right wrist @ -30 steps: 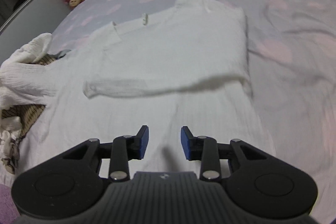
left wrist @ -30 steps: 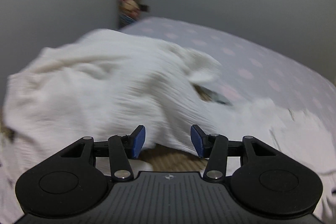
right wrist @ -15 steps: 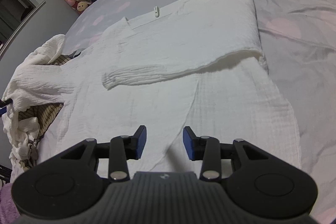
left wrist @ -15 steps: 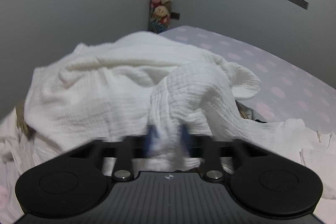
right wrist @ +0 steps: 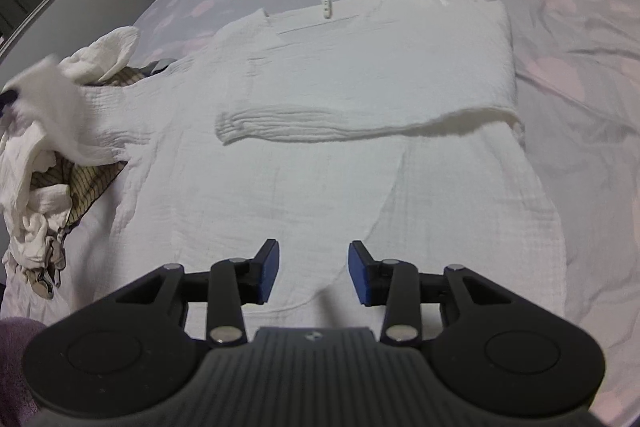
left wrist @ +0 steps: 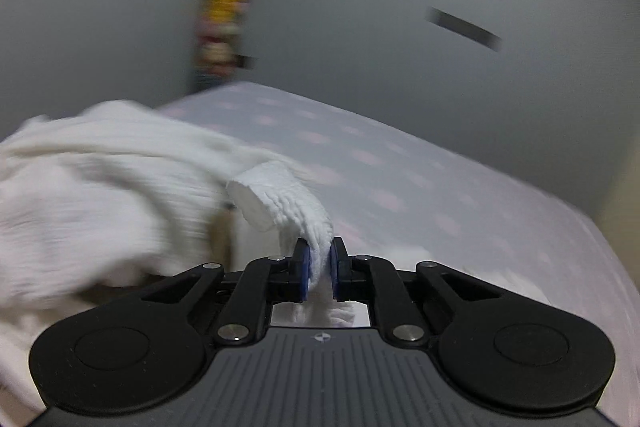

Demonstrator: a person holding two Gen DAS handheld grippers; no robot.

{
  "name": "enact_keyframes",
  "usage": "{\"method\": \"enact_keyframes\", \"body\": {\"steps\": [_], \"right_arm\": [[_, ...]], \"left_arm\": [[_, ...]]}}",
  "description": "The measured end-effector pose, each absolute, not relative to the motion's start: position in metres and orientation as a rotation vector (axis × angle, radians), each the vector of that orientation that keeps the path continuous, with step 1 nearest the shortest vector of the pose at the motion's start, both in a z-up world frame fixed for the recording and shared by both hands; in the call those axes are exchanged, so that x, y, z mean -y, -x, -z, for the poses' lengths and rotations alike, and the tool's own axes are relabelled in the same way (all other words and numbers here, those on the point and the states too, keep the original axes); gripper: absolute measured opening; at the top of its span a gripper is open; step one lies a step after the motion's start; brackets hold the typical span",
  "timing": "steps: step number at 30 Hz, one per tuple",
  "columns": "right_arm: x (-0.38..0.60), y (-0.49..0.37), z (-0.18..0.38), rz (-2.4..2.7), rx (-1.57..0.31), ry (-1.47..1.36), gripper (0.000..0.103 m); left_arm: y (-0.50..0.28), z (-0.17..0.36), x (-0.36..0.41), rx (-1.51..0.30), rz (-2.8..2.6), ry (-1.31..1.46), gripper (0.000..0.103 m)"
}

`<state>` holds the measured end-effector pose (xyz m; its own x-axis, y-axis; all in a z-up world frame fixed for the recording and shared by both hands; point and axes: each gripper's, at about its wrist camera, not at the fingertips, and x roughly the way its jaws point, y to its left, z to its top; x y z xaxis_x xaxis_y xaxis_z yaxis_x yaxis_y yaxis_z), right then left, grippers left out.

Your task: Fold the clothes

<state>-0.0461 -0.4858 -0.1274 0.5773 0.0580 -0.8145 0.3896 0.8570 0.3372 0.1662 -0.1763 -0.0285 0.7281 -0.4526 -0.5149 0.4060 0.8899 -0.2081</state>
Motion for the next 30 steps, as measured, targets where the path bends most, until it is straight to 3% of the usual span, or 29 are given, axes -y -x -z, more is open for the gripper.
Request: {"method": "enact_keyframes", "body": {"steps": [10, 16, 19, 28, 30], "right_arm": [[0.474, 0.043, 0.135, 0.252, -0.966, -0.480, 0.042], [0.480, 0.043, 0.136, 0.280, -0.991, -0.441, 0.042], [0.485, 0.040, 0.136, 0.286, -0.986, -0.466, 0.047], [0.486, 0.020, 0.121, 0.332, -0.910, -0.424, 0.048], [0.484, 0.016, 0.116, 0.319, -0.890, -0.417, 0.052]], "left_arm": [[-0.097, 0.096, 0.304, -0.744, 0.873, -0.320, 0.008], [-0.091, 0.130, 0.326, -0.818, 0.960, -0.400, 0.009], [-0.098, 0.137, 0.324, -0.851, 0.999, -0.368, 0.013], [-0.103, 0.108, 0.303, -0.861, 0.997, -0.240, 0.045], [-0.109, 0.096, 0.296, -0.847, 0.979, -0.193, 0.046]]}}
